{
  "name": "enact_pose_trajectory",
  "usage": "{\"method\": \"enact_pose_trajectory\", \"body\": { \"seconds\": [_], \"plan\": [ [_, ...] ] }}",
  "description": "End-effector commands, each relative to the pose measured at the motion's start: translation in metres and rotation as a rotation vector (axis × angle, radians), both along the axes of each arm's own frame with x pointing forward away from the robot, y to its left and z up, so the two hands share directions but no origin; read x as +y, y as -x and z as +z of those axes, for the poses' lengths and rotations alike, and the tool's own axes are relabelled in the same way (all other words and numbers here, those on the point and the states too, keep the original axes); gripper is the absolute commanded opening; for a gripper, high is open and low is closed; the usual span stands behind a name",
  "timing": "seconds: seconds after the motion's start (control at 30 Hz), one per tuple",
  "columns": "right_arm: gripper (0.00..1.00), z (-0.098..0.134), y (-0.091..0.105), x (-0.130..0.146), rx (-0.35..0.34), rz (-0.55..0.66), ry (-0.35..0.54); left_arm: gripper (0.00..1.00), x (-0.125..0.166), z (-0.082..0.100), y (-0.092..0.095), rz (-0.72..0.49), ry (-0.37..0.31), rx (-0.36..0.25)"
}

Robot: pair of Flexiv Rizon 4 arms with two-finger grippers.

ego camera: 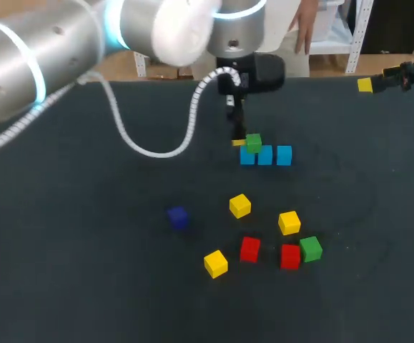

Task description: Place the blue cubes, place green cubes on the blue cubes, place the yellow cubes on the green cubes, then place the red cubes on the yellow cubes, and place purple cube on the red cubes.

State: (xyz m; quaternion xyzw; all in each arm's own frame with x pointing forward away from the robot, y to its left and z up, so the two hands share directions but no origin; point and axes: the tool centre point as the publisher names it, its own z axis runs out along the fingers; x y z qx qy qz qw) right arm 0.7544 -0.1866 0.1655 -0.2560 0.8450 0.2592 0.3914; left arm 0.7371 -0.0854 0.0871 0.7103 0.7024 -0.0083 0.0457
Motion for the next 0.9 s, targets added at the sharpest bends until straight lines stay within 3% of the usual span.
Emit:
{"method": "enact_pose_trajectory", "body": {
  "seconds": [0.03,0.47,0.63,0.9],
  "plan": [
    [1.0,-0.001,0.0,0.0,-0.002,0.003,-0.003,1.0,0.044,0.015,0.051,0.052,0.031,-0.145],
    [1.0,-0.001,0.0,0.0,-0.002,0.003,-0.003,1.0,0.117,0.027,0.105,0.239,0.059,-0.227],
    [1.0,-0.001,0.0,0.0,-0.002,0.003,-0.003,1.0,0.136,0.029,0.131,0.318,0.034,-0.308],
    [1.0,-0.001,0.0,0.0,-0.002,0.003,-0.003,1.0,0.153,0.025,0.154,0.373,0.042,-0.366]
  ]
}}
